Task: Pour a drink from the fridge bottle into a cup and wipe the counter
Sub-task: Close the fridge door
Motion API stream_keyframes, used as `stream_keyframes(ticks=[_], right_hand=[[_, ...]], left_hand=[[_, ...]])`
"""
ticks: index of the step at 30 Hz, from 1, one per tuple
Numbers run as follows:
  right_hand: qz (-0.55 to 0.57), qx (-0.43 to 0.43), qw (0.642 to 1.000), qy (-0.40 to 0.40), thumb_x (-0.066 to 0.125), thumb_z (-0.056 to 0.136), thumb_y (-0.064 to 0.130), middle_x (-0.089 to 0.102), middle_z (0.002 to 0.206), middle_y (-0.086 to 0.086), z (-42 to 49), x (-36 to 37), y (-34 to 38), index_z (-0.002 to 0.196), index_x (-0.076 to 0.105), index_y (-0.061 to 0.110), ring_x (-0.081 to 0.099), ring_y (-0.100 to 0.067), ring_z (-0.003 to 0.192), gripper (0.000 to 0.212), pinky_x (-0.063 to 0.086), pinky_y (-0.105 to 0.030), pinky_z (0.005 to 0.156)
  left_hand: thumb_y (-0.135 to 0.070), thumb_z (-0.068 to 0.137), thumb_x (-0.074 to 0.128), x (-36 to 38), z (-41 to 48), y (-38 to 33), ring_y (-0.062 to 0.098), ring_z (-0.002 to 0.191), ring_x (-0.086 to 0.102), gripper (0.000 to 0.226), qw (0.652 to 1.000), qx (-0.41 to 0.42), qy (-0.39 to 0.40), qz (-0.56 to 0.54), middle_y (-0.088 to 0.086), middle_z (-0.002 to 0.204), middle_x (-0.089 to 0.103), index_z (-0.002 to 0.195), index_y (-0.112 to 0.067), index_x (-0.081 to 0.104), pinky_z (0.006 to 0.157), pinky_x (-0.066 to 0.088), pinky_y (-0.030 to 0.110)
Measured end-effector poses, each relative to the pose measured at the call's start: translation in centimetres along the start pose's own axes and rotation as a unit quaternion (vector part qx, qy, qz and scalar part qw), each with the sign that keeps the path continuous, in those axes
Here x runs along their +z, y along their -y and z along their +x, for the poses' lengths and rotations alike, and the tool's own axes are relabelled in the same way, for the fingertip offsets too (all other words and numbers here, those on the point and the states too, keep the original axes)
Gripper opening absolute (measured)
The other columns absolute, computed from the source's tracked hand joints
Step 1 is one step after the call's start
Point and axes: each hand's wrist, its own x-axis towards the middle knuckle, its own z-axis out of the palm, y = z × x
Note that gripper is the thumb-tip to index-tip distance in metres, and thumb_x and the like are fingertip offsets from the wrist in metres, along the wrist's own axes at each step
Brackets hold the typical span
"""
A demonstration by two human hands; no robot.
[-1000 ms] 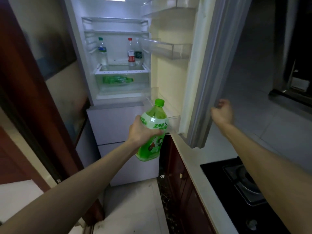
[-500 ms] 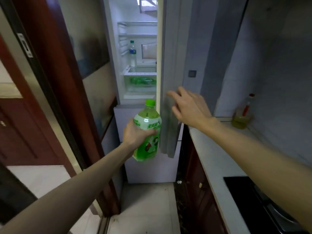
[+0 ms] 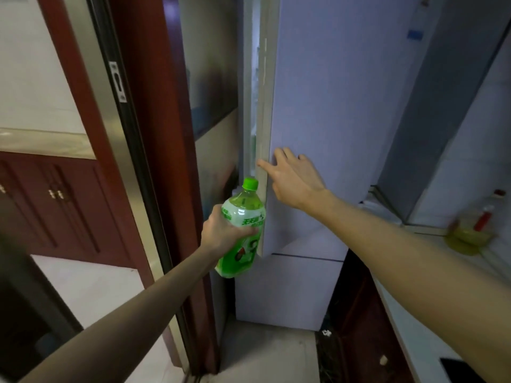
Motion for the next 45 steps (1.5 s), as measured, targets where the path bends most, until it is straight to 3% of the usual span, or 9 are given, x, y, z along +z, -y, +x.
stream_keyframes(ticks=[8,11,15,19,24,28,34,40,45], right_hand=[[0.059,-0.017,0.998,0.033,0.044,0.088,0.014,0.043,0.128,-0.012,7.2,3.1,0.8,0.153,0.023,0.025,0.04,-0.029,0.121,0.069,0.04,-0.041,0.09],[0.089,-0.027,0.995,0.047,0.047,0.087,0.013,0.043,0.13,-0.011,8.5,4.7,0.2,0.15,0.029,0.022,0.041,-0.028,0.123,0.066,0.041,-0.042,0.094],[0.105,0.001,0.991,0.086,0.049,0.087,0.015,0.042,0.132,-0.012,10.1,8.0,-1.8,0.141,0.039,0.016,0.041,-0.03,0.125,0.056,0.039,-0.043,0.095],[0.121,0.032,0.985,0.122,0.049,0.089,0.018,0.039,0.136,-0.014,11.7,11.4,-4.8,0.141,0.04,0.012,0.04,-0.032,0.126,0.053,0.04,-0.046,0.098],[0.145,0.074,0.974,0.155,0.05,0.091,0.019,0.037,0.138,-0.017,13.5,15.2,-8.9,0.14,0.04,0.008,0.039,-0.034,0.127,0.052,0.041,-0.048,0.099],[0.165,0.072,0.974,0.136,0.051,0.088,0.013,0.039,0.135,-0.015,14.6,17.5,-12.0,0.137,0.044,0.01,0.041,-0.033,0.125,0.05,0.043,-0.047,0.096],[0.182,0.044,0.979,0.077,0.046,0.089,0.01,0.045,0.126,-0.015,16.3,19.5,-13.4,0.127,0.051,0.007,0.045,-0.033,0.117,0.038,0.044,-0.044,0.088],[0.183,0.033,0.981,0.064,0.048,0.086,0.009,0.043,0.128,-0.014,17.0,21.4,-14.3,0.132,0.047,0.008,0.043,-0.031,0.119,0.046,0.042,-0.042,0.086],[0.173,0.08,0.977,0.09,0.054,0.083,0.008,0.036,0.136,-0.011,16.2,23.3,-15.1,0.138,0.041,0.01,0.037,-0.027,0.123,0.057,0.042,-0.041,0.088]], left_hand=[[-0.043,0.055,0.092,-0.1,6.1,1.7,0.016,0.104,0.06,0.078,1.0,-0.006,0.013,-0.007,-0.007,0.107,0.064,0.119,-0.018,0.055,0.082,0.045,0.028],[-0.046,0.053,0.091,0.6,7.8,2.0,0.014,0.102,0.059,0.077,1.0,-0.012,0.024,-0.009,-0.008,0.106,0.065,0.116,-0.02,0.056,0.083,0.046,0.028],[-0.064,0.035,0.082,1.5,10.2,2.3,0.011,0.098,0.066,0.087,0.999,-0.026,0.031,-0.006,-0.011,0.1,0.071,0.111,-0.027,0.063,0.077,0.05,0.026],[-0.061,0.035,0.084,2.6,12.8,2.2,0.01,0.092,0.068,0.084,0.999,-0.033,0.036,-0.001,-0.01,0.097,0.072,0.109,-0.026,0.064,0.072,0.053,0.024],[-0.058,0.037,0.085,4.2,16.5,0.8,0.013,0.093,0.069,0.081,0.999,-0.04,0.022,0.027,-0.009,0.097,0.073,0.108,-0.025,0.066,0.079,0.056,0.031],[-0.036,0.056,0.091,6.0,19.0,-0.7,0.015,0.087,0.069,0.049,0.999,-0.049,0.0,0.012,-0.003,0.092,0.074,0.099,-0.02,0.072,0.072,0.051,0.026],[-0.056,0.031,0.087,9.2,21.5,-1.4,0.015,0.088,0.071,0.086,0.997,-0.077,-0.027,-0.008,-0.005,0.098,0.073,0.108,-0.023,0.067,0.077,0.062,0.038],[-0.058,0.033,0.087,11.3,23.4,-1.5,0.014,0.088,0.072,0.082,0.998,-0.061,-0.007,0.003,-0.006,0.096,0.074,0.105,-0.025,0.068,0.078,0.062,0.039],[-0.054,0.033,0.088,12.0,25.1,-2.0,0.016,0.087,0.073,0.079,0.999,-0.043,0.022,-0.014,-0.005,0.095,0.075,0.103,-0.023,0.07,0.079,0.062,0.042]])
